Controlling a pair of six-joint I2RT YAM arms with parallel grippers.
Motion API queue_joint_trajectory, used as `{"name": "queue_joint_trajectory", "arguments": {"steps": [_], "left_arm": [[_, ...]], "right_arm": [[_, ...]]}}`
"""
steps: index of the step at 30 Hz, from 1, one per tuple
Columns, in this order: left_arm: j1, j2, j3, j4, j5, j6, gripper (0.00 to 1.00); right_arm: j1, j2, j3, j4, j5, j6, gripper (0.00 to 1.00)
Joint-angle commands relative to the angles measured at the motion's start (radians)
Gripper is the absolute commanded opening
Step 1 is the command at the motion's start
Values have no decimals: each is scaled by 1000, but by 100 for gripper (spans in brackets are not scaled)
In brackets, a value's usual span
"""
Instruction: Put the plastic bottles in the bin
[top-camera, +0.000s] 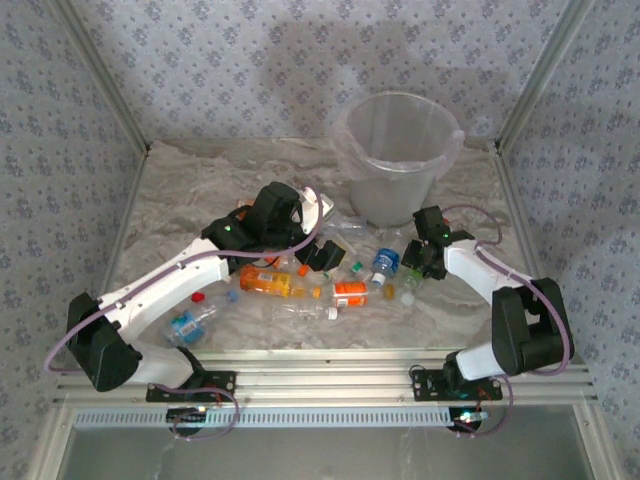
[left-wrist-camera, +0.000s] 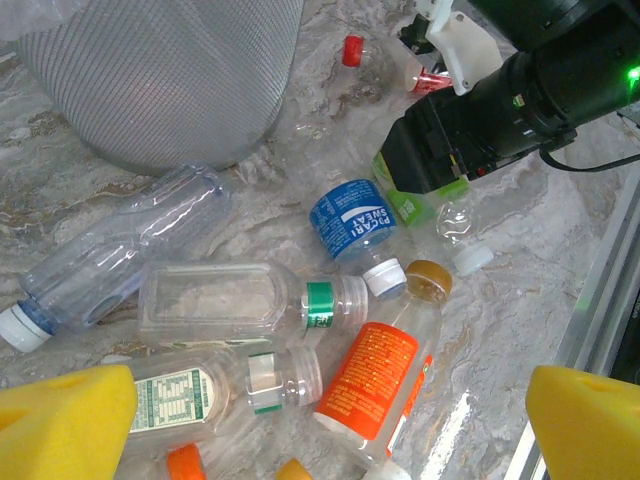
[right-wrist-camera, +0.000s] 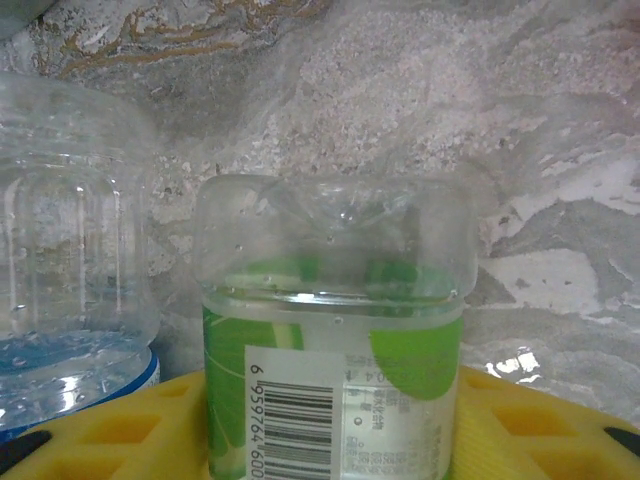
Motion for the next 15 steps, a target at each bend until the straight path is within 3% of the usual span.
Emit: {"name": "queue_joint_trajectory", "arguments": {"steps": [1,9,15], "left_arm": [[-6,26,57,-24,-24,-32,100],[-7,39,141,-77,-147,-189,100],[-8,-42,105,-32,-194,-162,100]], "right_arm": [[-7,-69,-1,-27,25,-31,53],[-8,-269,85,-220,43,-68,53],[-10,-375,270,-358,73,-114,53]]}}
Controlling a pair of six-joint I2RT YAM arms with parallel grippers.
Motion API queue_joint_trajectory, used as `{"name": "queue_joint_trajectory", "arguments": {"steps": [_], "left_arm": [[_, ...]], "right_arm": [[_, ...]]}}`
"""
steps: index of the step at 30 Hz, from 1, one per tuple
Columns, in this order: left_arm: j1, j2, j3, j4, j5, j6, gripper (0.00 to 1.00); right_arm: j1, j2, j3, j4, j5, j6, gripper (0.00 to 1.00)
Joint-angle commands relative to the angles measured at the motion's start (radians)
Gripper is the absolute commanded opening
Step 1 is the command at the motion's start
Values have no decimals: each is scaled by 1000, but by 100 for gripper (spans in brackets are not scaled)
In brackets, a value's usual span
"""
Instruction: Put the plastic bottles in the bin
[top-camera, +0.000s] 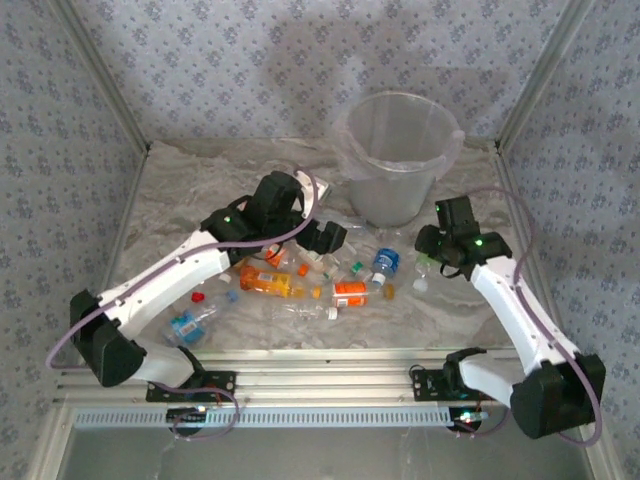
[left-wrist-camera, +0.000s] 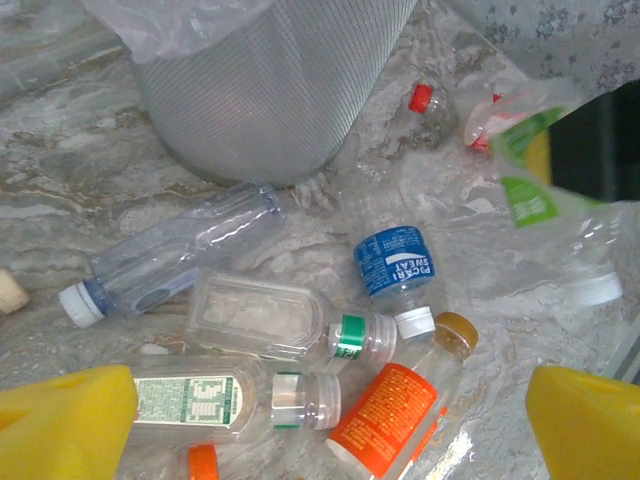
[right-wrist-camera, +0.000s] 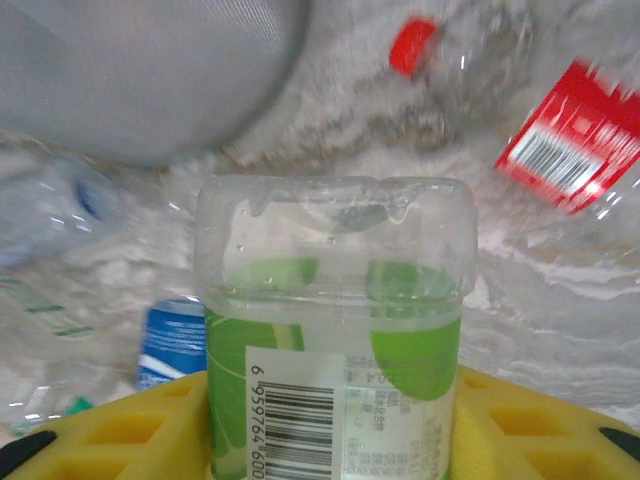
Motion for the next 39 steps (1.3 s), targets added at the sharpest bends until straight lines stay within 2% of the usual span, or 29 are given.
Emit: {"name": "queue_joint_trajectory", "arguments": {"steps": [1,7,13,27,39], "left_arm": [[-7,-73,-15,35,-52,6,100],[-9,-86,-9,38,-13,60,100],[-18,-140,-54,64,60,120,100],[-33,-146,-93,69,8,181,100],[-35,-130,-93,68,-18,192,100]], "right_arm": [[-6,-49,136,-131,35,-64,53],[-10,-1,412,-196,26,-146,53],[-16,136,641,-165,-15,-209,53],[-41,536,1113,-79,-130,-233,53],[-40,814,1339,-49,-90,-271,53]]}}
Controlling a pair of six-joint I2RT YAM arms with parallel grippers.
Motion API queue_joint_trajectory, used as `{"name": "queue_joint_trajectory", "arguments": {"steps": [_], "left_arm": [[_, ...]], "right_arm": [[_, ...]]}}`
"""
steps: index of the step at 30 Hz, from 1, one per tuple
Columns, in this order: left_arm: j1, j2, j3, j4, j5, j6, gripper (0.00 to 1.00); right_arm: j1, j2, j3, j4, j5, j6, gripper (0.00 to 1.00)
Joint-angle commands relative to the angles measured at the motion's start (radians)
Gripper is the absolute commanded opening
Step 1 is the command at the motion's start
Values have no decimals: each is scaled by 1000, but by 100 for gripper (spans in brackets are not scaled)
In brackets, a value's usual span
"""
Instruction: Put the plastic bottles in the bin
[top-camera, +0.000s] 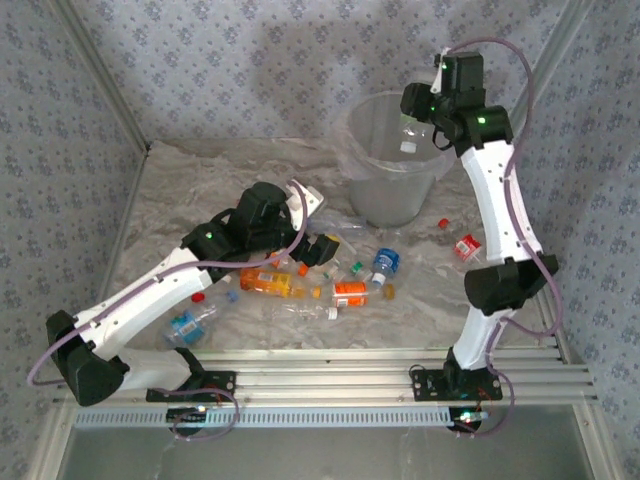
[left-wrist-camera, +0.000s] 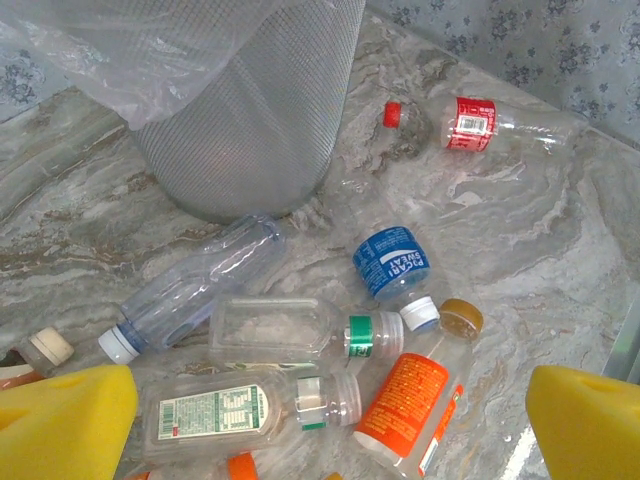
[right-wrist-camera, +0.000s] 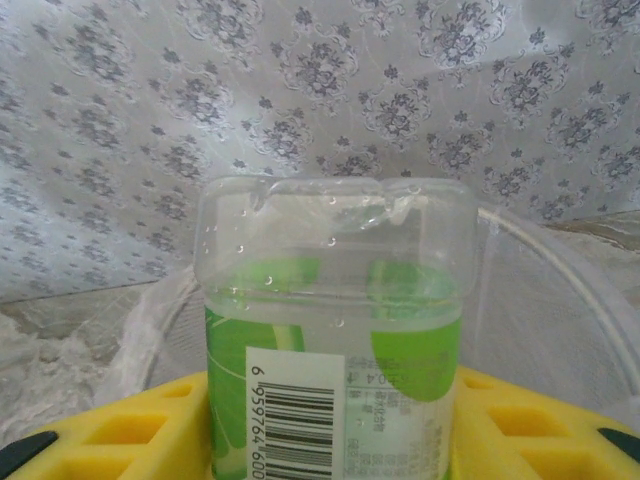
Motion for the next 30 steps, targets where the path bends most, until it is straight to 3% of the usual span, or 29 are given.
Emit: {"name": "queue_joint_trajectory", "arguments": {"steps": [1,17,30], "left_arm": [[-9,-4,3,21,-22,22,100],[-9,-1,-2,26,-22,30,100],[-9,-1,-2,25,-21,31,100]], "right_arm": [[-2,67,75,-3,8,-46,53],[-11,290,199,-188,-112,-150,51],[-9,390,197,-279,-116,-154,51]]}}
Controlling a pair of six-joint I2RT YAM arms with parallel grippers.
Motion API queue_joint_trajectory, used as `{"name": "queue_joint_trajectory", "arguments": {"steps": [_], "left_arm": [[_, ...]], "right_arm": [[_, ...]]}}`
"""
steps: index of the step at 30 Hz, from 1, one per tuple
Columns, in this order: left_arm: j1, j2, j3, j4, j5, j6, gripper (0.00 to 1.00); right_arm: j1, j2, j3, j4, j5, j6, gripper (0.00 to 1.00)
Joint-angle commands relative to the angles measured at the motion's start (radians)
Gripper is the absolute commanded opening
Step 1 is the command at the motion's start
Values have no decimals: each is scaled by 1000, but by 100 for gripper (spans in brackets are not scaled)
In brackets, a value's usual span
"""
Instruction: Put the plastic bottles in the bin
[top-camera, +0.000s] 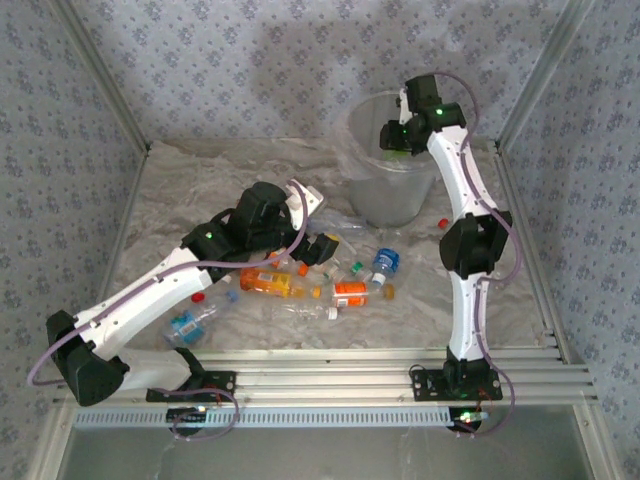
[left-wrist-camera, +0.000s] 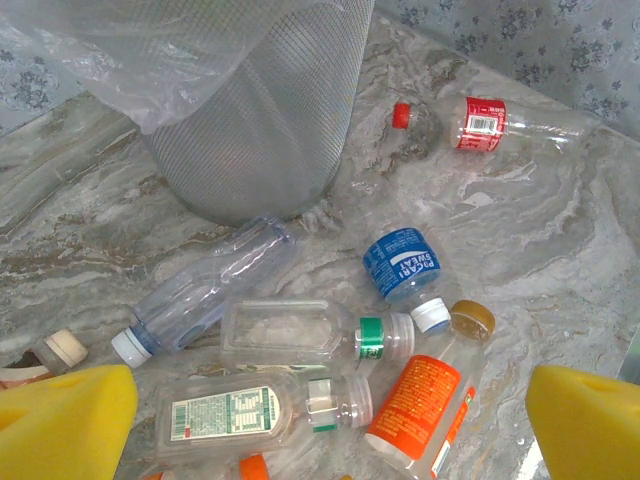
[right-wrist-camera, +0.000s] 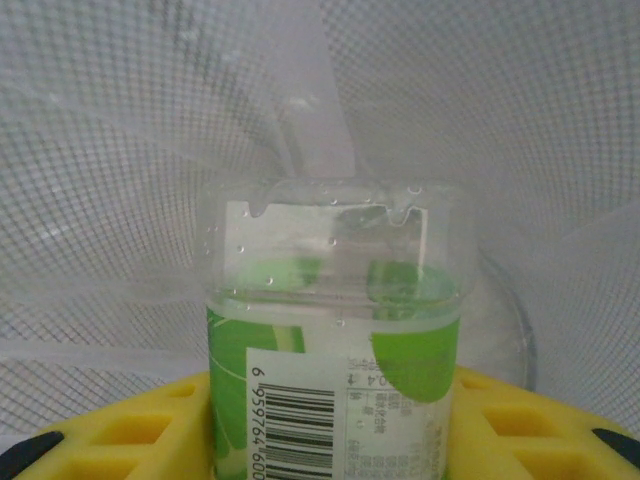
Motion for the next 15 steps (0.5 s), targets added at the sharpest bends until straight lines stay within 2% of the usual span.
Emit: {"name": "queue_joint_trajectory", "arguments": {"steps": [1,15], "left_arm": [[-9,-1,-3,23,-4,17,100],[-9,-4,1,19,11,17,100]], "right_arm": [[-4,32,36,-56,-11,-17,51],[-6,123,42,-113,21,-10,54]]}}
